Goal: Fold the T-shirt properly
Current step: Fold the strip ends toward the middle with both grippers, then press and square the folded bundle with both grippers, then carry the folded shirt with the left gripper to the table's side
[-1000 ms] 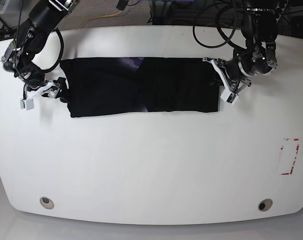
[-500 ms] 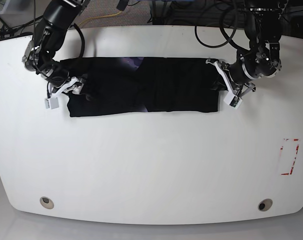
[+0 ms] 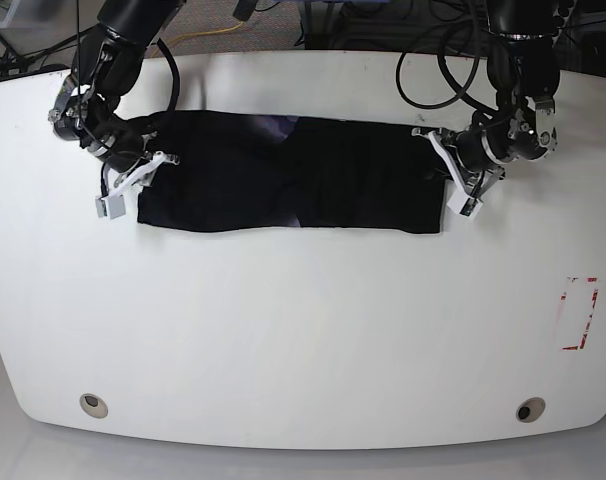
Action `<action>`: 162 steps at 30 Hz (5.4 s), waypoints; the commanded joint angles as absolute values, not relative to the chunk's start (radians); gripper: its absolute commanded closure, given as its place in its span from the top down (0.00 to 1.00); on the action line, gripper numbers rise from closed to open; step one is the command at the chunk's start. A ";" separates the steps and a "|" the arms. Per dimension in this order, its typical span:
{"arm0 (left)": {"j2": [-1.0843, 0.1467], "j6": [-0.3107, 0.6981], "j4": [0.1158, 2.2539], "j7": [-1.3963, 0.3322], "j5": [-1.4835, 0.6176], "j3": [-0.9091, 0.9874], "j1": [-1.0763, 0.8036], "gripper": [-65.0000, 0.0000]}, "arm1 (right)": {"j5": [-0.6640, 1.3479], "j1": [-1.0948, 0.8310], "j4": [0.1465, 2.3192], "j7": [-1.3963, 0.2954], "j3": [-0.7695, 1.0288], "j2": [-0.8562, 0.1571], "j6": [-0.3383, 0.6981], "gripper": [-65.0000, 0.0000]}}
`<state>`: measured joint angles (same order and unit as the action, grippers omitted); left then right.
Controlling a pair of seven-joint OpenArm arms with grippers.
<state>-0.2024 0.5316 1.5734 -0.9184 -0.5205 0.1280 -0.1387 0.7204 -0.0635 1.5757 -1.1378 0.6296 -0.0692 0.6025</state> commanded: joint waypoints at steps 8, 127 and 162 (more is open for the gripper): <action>-0.193 0.533 1.586 -0.921 -0.519 0.130 -0.133 0.06 | 0.753 -0.076 1.796 -1.216 0.630 -0.050 0.608 0.00; -0.349 0.535 1.635 -0.921 -0.400 -0.194 0.025 0.15 | 0.013 0.180 1.299 -0.516 -0.119 -0.156 0.662 0.21; -0.182 0.302 1.922 -0.918 -0.398 0.013 -0.062 0.57 | 0.013 -0.084 1.666 -0.705 -0.110 -0.021 0.662 0.21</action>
<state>-0.1959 0.3336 1.8980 -0.9379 -0.3954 0.0147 -0.0692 0.0010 -0.0944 1.6432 -0.7143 -0.1146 -0.0128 0.6552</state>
